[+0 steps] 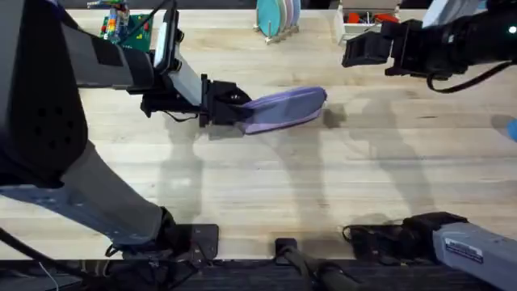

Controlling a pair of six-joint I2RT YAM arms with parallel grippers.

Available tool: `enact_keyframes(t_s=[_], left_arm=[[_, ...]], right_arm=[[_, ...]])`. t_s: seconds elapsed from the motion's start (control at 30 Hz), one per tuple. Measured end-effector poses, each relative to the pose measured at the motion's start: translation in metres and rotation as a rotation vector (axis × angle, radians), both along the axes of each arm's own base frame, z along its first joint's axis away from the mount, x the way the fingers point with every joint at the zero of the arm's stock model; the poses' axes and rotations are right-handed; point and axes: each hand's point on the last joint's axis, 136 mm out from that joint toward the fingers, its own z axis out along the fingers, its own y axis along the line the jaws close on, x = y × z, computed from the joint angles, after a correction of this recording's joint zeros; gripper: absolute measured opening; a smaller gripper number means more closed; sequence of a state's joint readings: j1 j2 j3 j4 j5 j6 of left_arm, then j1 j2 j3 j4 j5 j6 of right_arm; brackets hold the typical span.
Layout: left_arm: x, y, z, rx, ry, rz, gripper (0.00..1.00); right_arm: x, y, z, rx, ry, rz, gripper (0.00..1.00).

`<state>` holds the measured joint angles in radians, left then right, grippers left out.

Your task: Unzip the bag, pick up the pens from the table one at a time and place them inside, then zip the bag closed.

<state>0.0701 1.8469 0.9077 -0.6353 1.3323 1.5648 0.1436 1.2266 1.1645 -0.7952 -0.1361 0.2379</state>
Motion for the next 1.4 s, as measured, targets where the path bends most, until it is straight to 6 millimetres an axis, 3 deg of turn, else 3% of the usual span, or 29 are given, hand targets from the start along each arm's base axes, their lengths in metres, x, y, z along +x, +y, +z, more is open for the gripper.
enact_keyframes(t_s=[0.03, 0.1, 0.13, 0.53, 0.7, 0.93, 1.17, 1.4], left_arm=[[0.001, 0.001, 0.001, -0.008, 0.001, 0.005, 0.604], [0.001, 0.002, 0.002, -0.01, 0.002, 0.008, 0.922], [0.001, 0.002, 0.002, -0.011, 0.004, 0.009, 0.973], [-0.004, 0.001, 0.004, -0.018, 0.047, 0.009, 0.996], [-0.014, 0.004, 0.017, 0.069, 0.041, 0.009, 0.996], [-0.022, 0.019, 0.057, 0.282, 0.08, 0.11, 0.996], [-0.018, 0.046, 0.115, 0.44, 0.149, 0.393, 0.996], [-0.031, 0.069, 0.168, 0.459, 0.288, 0.703, 0.996]], right_arm=[[0.0, 0.001, 0.0, 0.006, 0.001, 0.004, 0.996], [0.0, 0.002, 0.0, 0.009, 0.001, 0.006, 0.996], [0.0, 0.002, 0.0, 0.009, 0.001, 0.006, 0.996], [-0.001, 0.002, 0.0, -0.022, -0.011, 0.051, 0.996], [-0.011, -0.001, -0.003, -0.082, -0.002, 0.126, 0.996], [-0.032, -0.009, 0.015, -0.167, -0.064, 0.2, 0.996], [-0.047, -0.013, 0.038, -0.187, -0.152, 0.208, 0.996], [-0.065, -0.015, 0.062, -0.186, -0.245, 0.201, 0.996]])
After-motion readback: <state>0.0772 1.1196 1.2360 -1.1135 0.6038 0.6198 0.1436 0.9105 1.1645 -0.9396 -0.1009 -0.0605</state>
